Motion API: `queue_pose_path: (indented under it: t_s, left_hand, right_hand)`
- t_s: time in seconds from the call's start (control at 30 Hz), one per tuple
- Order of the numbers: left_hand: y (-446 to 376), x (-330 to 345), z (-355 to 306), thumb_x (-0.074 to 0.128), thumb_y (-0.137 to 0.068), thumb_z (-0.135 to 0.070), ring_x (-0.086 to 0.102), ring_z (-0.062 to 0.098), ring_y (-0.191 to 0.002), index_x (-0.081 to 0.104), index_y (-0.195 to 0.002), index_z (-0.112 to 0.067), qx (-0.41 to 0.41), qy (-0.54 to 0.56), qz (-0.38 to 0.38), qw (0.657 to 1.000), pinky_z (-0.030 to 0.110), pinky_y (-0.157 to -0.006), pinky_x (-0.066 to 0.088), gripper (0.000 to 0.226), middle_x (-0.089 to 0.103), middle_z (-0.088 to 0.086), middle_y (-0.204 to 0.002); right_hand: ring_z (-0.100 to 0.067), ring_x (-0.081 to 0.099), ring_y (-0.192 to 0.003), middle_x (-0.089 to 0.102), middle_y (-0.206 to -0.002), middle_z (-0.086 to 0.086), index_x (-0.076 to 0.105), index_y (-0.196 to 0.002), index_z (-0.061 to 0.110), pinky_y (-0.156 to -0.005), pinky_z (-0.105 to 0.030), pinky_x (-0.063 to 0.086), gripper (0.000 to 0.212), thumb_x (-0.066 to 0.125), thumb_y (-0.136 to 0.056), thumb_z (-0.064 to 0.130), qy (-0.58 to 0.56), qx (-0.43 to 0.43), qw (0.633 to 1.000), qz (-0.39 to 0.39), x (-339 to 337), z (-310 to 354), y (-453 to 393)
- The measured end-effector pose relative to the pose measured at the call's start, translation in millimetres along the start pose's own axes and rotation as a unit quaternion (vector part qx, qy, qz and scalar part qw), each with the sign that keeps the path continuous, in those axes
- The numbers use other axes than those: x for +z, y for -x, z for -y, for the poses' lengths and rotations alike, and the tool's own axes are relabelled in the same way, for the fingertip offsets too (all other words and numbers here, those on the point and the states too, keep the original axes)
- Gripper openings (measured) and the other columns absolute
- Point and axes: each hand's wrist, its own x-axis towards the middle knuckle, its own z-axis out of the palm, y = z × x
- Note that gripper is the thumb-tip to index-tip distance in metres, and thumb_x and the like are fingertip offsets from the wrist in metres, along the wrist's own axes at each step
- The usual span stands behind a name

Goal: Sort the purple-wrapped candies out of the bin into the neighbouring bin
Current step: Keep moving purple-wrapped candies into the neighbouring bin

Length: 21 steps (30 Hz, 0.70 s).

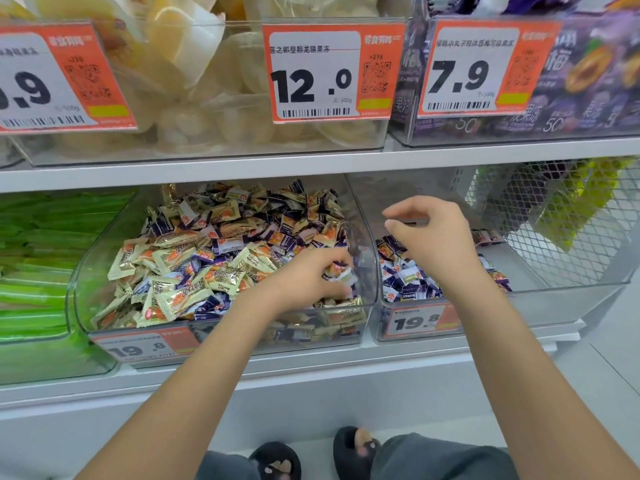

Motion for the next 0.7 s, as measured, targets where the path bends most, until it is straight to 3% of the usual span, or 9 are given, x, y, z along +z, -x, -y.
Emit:
queue_pose_path:
  t_s: [0.13, 0.27, 0.37, 0.47, 0.53, 0.7]
  left_hand:
    - [-0.9, -8.3, 1.4, 0.057, -0.093, -0.027, 0.047, 0.005, -0.055, 0.048, -0.111, -0.021, -0.045, 0.082, -0.070, 0.993, 0.014, -0.048, 0.037, 0.020, 0.052, -0.002, -0.088]
    - [-3.7, -20.8, -6.8, 0.062, -0.091, -0.020, 0.062, 0.017, -0.074, 0.048, -0.125, -0.015, -0.107, 0.244, -0.116, 0.957, 0.030, -0.070, 0.057, 0.037, 0.060, 0.008, -0.102]
    - [-3.5, -25.3, -22.8, 0.065, -0.088, -0.021, 0.066, 0.009, -0.070, 0.054, -0.111, -0.022, -0.047, 0.295, -0.141, 0.944, 0.022, -0.063, 0.056, 0.025, 0.066, 0.002, -0.089]
    - [-4.1, -21.3, -40.7, 0.063, -0.089, -0.022, 0.067, 0.018, -0.075, 0.059, -0.110, -0.018, -0.006, 0.291, -0.145, 0.946, 0.026, -0.064, 0.055, 0.022, 0.068, 0.005, -0.095]
    - [-4.6, -17.9, -49.8, 0.062, -0.090, -0.021, 0.067, 0.023, -0.082, 0.059, -0.111, -0.018, 0.004, 0.257, -0.168, 0.952, 0.029, -0.068, 0.056, 0.022, 0.067, 0.007, -0.099]
    - [-8.2, -8.6, -65.2, 0.064, -0.089, -0.022, 0.057, -0.002, -0.068, 0.055, -0.103, -0.021, 0.050, 0.197, -0.190, 0.960, 0.015, -0.055, 0.047, 0.017, 0.062, -0.004, -0.089]
  right_hand:
    - [0.001, 0.058, -0.076, 0.065, -0.086, 0.015, 0.071, -0.086, 0.026, -0.074, -0.026, 0.048, 0.014, 0.064, -0.088, 0.014, -0.020, -0.003, 1.000, 0.011, -0.7, 2.6, 1.6]
    - [-0.005, 0.059, -0.072, 0.066, -0.084, 0.010, 0.070, -0.089, 0.026, -0.072, -0.027, 0.048, 0.014, 0.066, -0.086, 0.014, -0.036, -0.013, 0.999, 0.036, 2.8, 8.2, 6.2]
    - [-0.011, 0.065, -0.072, 0.064, -0.099, 0.009, 0.065, -0.106, 0.029, -0.072, -0.030, 0.055, 0.025, 0.069, -0.085, 0.017, -0.051, -0.046, 0.993, 0.094, 7.0, 12.6, 14.3]
    - [-0.013, 0.068, -0.082, 0.061, -0.109, 0.007, 0.058, -0.120, 0.031, -0.067, -0.026, 0.058, 0.039, 0.066, -0.087, 0.011, -0.121, -0.062, 0.981, 0.142, 6.9, 13.0, 18.9]
    - [-0.012, 0.069, -0.079, 0.065, -0.107, 0.000, 0.059, -0.121, 0.028, -0.065, -0.023, 0.057, 0.038, 0.065, -0.088, 0.008, -0.174, -0.036, 0.973, 0.145, 2.0, 11.2, 17.8]
    - [-0.015, 0.069, -0.085, 0.069, -0.100, -0.010, 0.068, -0.108, 0.021, -0.066, -0.027, 0.058, 0.024, 0.063, -0.089, 0.007, -0.277, 0.029, 0.952, 0.126, -12.3, 0.8, 16.5]
